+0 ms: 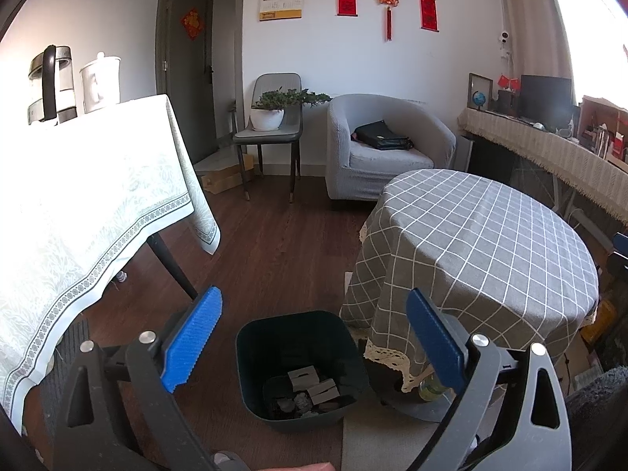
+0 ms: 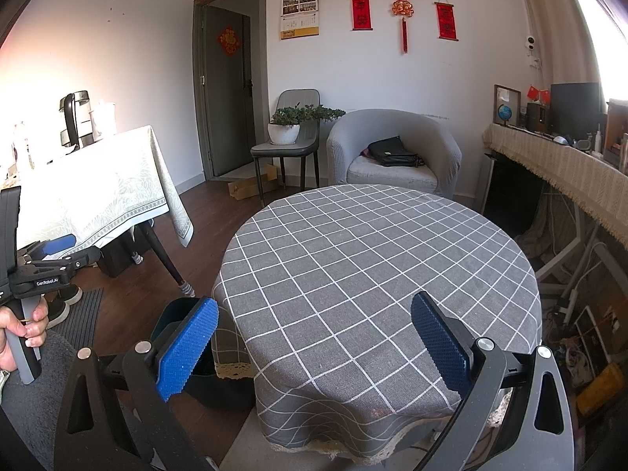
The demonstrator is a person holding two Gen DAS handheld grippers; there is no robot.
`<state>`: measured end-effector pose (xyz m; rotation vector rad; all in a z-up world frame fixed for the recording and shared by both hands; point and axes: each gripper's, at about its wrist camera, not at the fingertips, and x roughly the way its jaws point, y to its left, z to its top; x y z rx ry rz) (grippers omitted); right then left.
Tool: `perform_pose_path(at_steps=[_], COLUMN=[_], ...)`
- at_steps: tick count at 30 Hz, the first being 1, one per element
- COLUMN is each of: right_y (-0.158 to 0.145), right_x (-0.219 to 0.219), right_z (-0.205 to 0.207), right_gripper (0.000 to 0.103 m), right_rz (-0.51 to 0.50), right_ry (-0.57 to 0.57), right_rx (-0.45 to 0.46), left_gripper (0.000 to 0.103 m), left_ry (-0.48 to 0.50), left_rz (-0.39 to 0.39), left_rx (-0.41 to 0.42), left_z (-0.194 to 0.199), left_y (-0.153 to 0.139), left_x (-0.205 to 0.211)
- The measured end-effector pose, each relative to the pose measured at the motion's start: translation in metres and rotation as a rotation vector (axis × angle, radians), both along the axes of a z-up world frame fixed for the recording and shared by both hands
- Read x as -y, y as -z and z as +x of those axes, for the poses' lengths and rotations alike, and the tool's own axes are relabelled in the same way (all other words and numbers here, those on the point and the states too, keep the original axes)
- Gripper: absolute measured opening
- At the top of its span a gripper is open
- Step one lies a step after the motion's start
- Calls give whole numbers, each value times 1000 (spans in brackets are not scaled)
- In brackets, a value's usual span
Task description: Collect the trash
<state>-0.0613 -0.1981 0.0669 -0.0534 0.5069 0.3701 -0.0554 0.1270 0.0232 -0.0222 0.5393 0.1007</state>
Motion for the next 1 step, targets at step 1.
perform_pose_path(at_steps=[1], right_y=[0], right_x=[0], right_z=[0], right_gripper=[99], right_rz=[0], right_ry=[0], right_rx=[0], left_gripper=[97], left_ry=[0], left_rz=[0], left_rx=[-2], left_z=[1], left_y=[0], left_x=[0])
